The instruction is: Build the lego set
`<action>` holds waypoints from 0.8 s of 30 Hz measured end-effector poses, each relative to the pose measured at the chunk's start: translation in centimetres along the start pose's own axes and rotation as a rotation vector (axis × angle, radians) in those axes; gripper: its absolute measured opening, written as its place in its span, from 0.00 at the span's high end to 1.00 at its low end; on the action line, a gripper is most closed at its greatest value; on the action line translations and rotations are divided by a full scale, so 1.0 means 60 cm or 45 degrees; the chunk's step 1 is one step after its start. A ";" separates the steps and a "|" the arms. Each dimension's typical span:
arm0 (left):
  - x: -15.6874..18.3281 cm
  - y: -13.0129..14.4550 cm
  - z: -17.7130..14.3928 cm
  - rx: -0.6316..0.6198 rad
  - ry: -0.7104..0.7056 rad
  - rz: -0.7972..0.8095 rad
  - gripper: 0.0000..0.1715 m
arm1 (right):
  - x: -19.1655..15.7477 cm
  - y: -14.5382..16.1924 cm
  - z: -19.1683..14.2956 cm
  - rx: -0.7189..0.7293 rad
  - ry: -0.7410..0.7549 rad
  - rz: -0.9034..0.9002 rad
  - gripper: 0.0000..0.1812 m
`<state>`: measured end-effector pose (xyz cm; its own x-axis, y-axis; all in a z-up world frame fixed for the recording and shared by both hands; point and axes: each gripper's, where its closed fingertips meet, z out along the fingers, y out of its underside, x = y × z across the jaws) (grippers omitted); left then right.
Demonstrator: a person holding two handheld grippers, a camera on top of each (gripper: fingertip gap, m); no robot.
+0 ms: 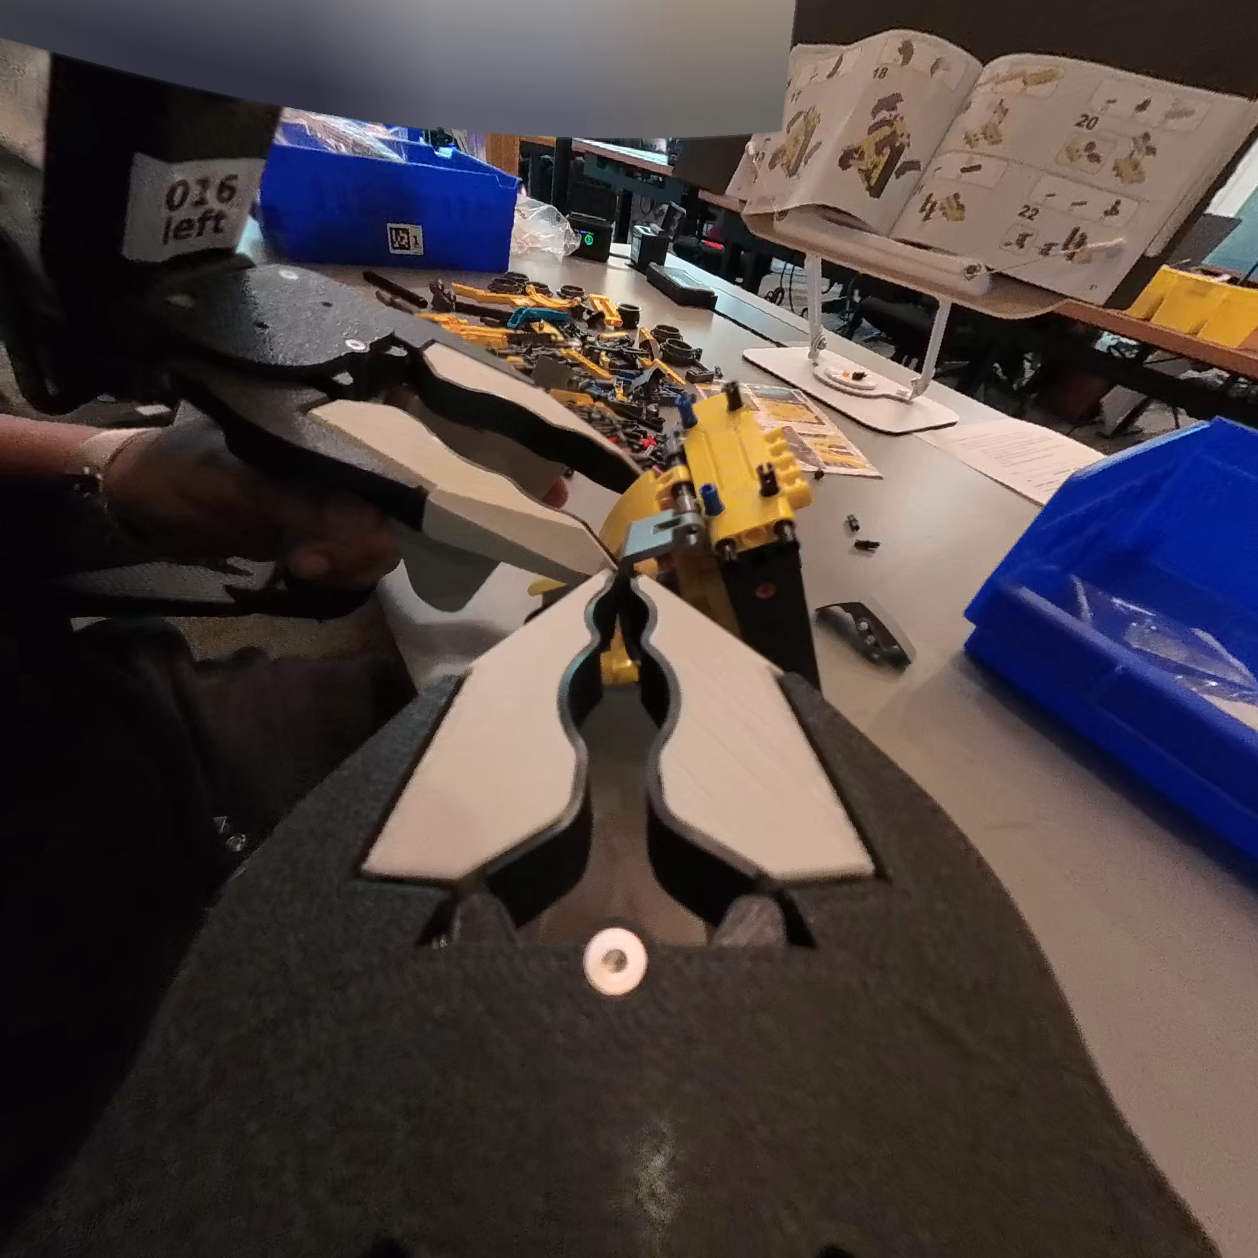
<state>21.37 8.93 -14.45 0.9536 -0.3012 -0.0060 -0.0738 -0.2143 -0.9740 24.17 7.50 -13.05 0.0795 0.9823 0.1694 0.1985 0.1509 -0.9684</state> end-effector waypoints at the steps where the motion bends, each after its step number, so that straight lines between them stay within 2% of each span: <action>1: -0.001 -0.003 0.000 -0.003 0.016 -0.001 0.69 | 0.001 -0.002 0.000 0.005 -0.010 -0.002 0.99; 4: -0.001 -0.010 0.001 -0.011 0.065 0.027 0.70 | 0.003 -0.005 0.001 0.008 -0.052 0.012 0.99; 9: 0.012 -0.004 0.003 -0.060 0.206 0.040 0.80 | 0.009 -0.003 0.004 -0.012 -0.109 0.039 0.99; 15: 0.001 -0.004 0.003 -0.079 0.257 -0.012 0.86 | 0.008 0.013 0.008 -0.104 -0.137 0.002 0.99; 20: -0.007 -0.002 0.000 -0.093 0.308 -0.051 0.85 | 0.009 0.009 0.019 -0.081 -0.148 0.050 0.99; 24: -0.031 -0.003 0.001 -0.090 0.262 -0.010 0.84 | 0.018 0.005 0.031 -0.071 -0.150 0.123 0.99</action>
<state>19.62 9.61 -14.30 0.8751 -0.4808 0.0551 -0.0935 -0.2796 -0.9556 22.48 8.80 -13.48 -0.0134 0.9987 0.0500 0.2494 0.0517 -0.9670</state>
